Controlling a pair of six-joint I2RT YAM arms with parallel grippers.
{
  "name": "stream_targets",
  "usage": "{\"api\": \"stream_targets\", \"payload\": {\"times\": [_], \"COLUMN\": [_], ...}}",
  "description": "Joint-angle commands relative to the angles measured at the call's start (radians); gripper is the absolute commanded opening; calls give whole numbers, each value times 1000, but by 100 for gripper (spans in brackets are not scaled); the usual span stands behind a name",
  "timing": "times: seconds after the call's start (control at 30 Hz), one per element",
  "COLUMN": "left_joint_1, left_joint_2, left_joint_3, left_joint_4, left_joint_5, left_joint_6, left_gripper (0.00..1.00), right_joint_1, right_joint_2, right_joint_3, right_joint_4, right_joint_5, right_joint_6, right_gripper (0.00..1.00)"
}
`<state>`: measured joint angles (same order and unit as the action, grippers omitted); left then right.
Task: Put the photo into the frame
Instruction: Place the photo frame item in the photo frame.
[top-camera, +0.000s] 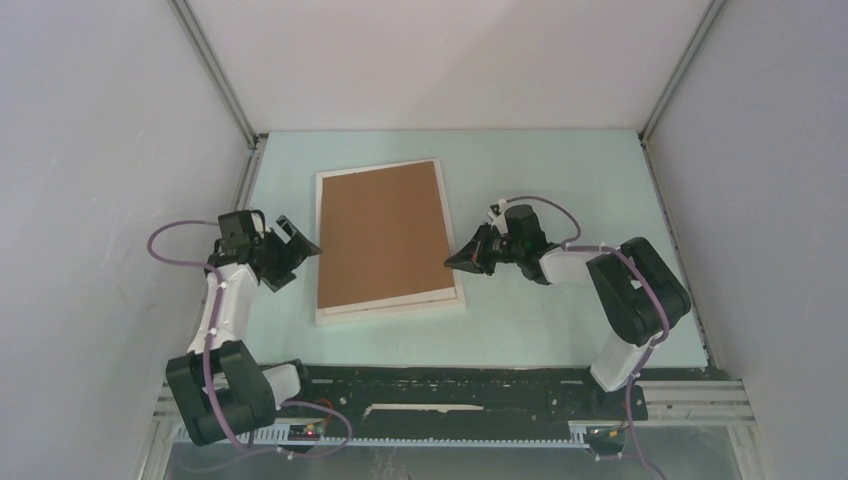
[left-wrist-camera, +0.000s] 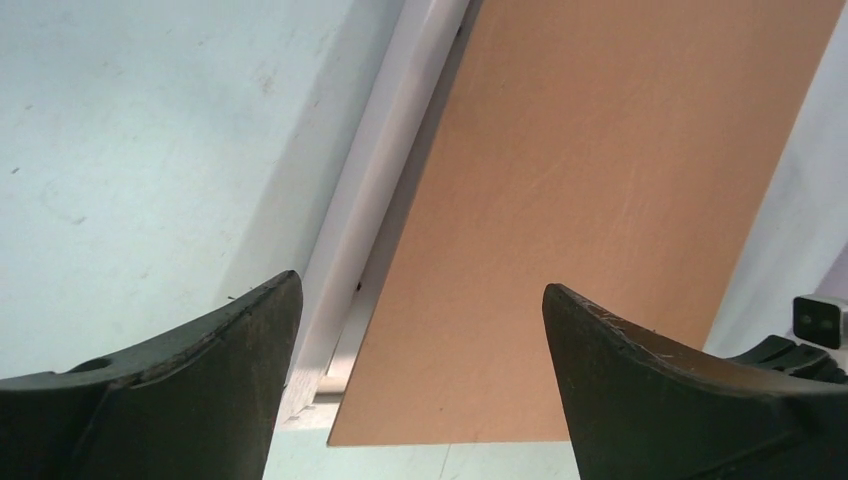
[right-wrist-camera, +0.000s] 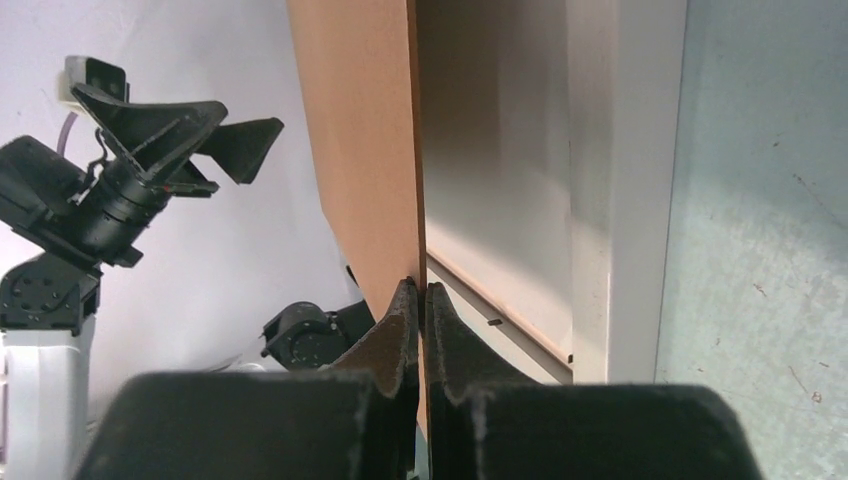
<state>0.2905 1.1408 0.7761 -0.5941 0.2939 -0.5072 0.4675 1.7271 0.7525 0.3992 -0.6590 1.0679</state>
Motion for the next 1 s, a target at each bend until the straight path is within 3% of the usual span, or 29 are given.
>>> {"api": "stream_targets", "payload": {"times": [0.0,0.4,0.97], "left_joint_1": [4,5,4], "left_joint_2": [49,165,278], "left_joint_3": [-5,-27,-142], "left_joint_4": [128,233,402], "left_joint_5": [83,100,173], "left_joint_6": [-56,-94,-203], "left_gripper": [95,97,99], "right_joint_1": [-5,-85,44], "right_joint_2": [14,58,45], "right_joint_3": [47,53,52], "right_joint_4": [2,46,73], "right_joint_5": [24,-86,81], "right_joint_6": [-88,-171,-152], "right_gripper": [0,0,0]}}
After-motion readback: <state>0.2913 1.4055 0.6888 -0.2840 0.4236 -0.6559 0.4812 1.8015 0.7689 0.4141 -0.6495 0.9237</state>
